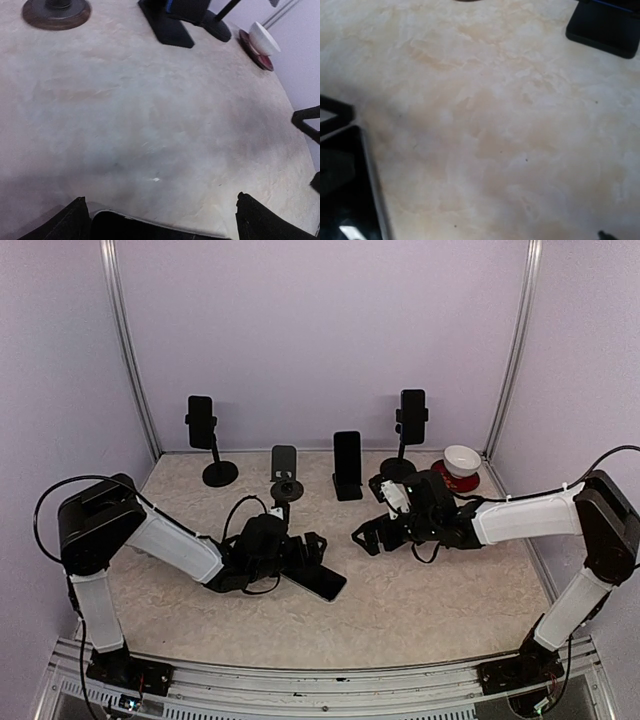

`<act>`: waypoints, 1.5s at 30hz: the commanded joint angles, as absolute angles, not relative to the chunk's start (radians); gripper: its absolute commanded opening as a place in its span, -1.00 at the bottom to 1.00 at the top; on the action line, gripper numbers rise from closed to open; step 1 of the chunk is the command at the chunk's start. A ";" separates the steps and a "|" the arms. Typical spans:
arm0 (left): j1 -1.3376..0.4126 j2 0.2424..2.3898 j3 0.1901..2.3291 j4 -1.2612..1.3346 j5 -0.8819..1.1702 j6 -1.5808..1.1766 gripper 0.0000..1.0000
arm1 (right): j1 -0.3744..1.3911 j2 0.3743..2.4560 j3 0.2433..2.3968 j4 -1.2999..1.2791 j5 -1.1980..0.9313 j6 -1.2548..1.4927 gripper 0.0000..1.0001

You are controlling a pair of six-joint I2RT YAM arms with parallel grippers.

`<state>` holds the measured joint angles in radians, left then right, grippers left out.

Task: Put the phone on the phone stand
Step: Move the phone to the center of the board, then adjust the phone at the center of the board.

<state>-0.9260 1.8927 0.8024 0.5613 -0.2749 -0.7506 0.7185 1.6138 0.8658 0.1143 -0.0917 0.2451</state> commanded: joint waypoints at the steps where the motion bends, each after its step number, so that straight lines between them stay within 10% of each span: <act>1: -0.907 1.873 0.897 0.601 -0.149 -0.630 0.97 | 0.729 1.645 0.873 0.118 -0.082 0.235 1.00; 17: -1.108 1.494 0.641 0.318 -0.466 -0.938 0.97 | 0.756 1.737 0.919 0.099 -0.124 0.240 1.00; 45: -1.080 1.798 0.638 0.618 -0.324 -0.965 0.98 | 0.815 1.832 1.002 -0.001 0.053 0.167 1.00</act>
